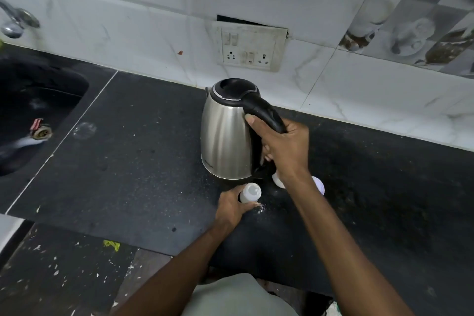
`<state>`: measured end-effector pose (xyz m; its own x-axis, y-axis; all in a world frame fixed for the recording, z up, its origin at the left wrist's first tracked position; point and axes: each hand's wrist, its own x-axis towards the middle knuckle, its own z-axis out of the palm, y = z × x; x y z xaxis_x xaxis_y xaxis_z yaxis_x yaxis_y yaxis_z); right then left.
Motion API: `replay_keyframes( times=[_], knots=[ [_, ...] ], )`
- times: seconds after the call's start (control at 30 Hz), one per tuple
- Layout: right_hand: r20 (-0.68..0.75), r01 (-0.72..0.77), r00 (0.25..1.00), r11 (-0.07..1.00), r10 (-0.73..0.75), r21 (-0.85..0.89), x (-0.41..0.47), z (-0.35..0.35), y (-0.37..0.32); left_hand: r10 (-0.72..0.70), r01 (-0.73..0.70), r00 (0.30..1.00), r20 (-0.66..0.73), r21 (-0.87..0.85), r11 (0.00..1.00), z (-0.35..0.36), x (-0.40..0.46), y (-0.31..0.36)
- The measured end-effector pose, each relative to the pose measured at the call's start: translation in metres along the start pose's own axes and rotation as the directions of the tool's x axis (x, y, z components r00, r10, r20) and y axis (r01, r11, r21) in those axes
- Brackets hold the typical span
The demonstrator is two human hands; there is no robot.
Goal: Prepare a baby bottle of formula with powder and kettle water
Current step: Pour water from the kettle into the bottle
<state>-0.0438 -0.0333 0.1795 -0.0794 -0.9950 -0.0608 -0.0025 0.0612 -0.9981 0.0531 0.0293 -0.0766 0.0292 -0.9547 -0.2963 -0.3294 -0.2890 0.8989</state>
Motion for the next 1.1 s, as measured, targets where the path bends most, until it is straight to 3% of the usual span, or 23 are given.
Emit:
replay_keyframes(
  times=[0.5, 0.77, 0.93, 1.1],
  knots=[
    [0.085, 0.07, 0.995, 0.982, -0.055, -0.176, 0.049, 0.077, 0.074, 0.044, -0.045, 0.999, -0.005, -0.092, 0.995, -0.005, -0.006, 0.005],
    [0.042, 0.123, 0.992, 0.964, -0.117, -0.237, 0.054, 0.102, 0.11, 0.026, -0.026, 1.0, -0.012, 0.005, 1.0, -0.007, -0.005, 0.003],
    [0.034, 0.099, 0.995, 0.968, -0.094, -0.229, 0.056, 0.103, 0.125, 0.064, -0.063, 0.998, -0.013, 0.081, 0.995, -0.005, -0.001, -0.003],
    [0.163, 0.028, 0.987, 0.981, 0.003, -0.19, 0.062, 0.097, 0.128, 0.105, -0.103, 0.994, -0.033, 0.054, 0.993, -0.012, -0.003, 0.008]
  ],
)
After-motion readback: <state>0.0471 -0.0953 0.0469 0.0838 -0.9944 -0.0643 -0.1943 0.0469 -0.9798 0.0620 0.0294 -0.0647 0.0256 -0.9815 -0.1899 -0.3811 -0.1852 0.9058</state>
